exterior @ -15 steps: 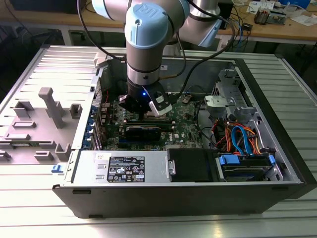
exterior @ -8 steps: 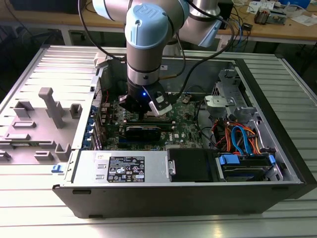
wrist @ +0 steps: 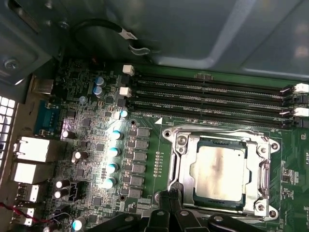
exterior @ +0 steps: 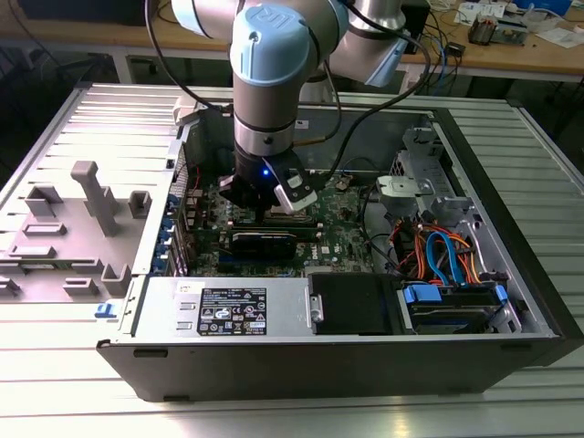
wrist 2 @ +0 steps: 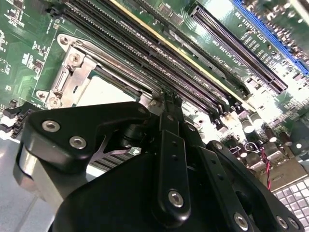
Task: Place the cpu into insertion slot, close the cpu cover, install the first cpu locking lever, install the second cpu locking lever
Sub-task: 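Install the second cpu locking lever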
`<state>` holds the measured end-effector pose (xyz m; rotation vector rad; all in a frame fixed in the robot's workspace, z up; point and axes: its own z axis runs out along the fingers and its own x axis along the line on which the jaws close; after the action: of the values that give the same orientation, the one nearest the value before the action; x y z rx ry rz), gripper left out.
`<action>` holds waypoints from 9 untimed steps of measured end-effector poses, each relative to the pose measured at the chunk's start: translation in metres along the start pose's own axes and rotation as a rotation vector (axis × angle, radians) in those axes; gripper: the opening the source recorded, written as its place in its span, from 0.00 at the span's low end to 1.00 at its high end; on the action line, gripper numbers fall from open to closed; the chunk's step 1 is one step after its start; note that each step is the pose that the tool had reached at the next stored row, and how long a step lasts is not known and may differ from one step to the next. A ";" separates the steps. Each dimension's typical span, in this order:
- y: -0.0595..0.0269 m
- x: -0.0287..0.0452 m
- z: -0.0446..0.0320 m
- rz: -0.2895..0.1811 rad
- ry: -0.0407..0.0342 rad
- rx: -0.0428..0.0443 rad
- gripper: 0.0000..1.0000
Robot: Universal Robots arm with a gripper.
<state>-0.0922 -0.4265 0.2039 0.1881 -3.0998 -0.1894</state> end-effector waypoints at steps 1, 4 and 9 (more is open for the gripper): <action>0.0002 0.0000 -0.0019 0.000 0.0004 0.0017 0.11; 0.0014 0.0003 -0.0093 -0.001 0.0007 0.0014 0.11; 0.0014 0.0003 -0.0094 -0.002 0.0009 0.0015 0.11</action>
<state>-0.0923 -0.4263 0.2134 0.1914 -3.0990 -0.1869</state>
